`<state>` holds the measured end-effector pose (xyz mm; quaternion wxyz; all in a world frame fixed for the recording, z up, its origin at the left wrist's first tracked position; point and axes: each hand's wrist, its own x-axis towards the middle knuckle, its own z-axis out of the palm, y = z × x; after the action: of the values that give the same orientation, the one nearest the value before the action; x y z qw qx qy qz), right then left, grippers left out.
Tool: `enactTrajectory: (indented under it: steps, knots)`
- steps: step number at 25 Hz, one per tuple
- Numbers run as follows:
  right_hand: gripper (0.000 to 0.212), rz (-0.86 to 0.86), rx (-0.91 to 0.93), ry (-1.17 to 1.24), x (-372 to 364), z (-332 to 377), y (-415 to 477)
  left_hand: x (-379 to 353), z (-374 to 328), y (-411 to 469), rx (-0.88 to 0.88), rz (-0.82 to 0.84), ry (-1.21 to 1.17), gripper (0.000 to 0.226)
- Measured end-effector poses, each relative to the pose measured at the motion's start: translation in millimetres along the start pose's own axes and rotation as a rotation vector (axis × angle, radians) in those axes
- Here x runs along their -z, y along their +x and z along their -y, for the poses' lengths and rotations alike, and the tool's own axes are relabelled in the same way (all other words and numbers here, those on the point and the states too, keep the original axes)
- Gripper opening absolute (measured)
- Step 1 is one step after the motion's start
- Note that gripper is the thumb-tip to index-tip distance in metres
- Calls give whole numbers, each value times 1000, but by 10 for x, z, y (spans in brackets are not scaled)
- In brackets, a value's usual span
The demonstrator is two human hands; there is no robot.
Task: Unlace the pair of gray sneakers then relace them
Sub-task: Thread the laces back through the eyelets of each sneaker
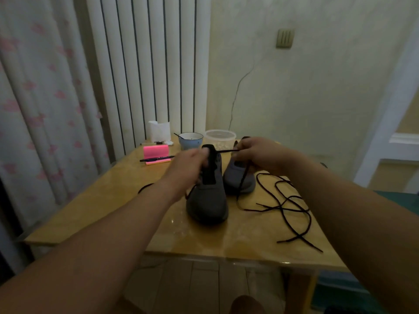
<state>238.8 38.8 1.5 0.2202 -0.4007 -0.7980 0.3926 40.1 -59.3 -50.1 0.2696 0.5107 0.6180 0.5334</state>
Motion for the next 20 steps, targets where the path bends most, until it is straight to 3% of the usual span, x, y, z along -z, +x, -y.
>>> enactTrajectory:
  steps: [2, 4, 5, 7, 9, 10, 11, 15, 20]
  knots:
    - [18, 20, -41, 155, 130, -113, -89, 252, 250, 108, 188, -316, -135, 29]
    - [21, 22, -43, 198, 144, -114, -135, 368, 402, 87, 243, -559, 193, 31]
    - [25, 28, -27, 127, 107, -46, -122, 332, 406, 67, 140, -562, 318, 33]
    - [32, 43, 45, -103, -43, 171, -47, 168, 135, -29, -132, -307, 185, 36]
    - [30, 59, 107, -175, -181, 390, 33, -38, -214, -102, -194, 52, 25, 40]
    - [28, 70, 126, -183, -201, 461, 49, -87, -321, -118, -205, 113, 30, 41]
    - [27, 79, 132, -205, -180, 496, 41, -93, -348, -103, -220, 83, 63, 37]
    - [28, 10, 26, -233, 119, 178, -46, 384, 160, 94, -67, -363, 210, 33]
    - [27, -16, -37, -172, 113, -154, -11, 755, 834, 99, 186, -445, 747, 30]
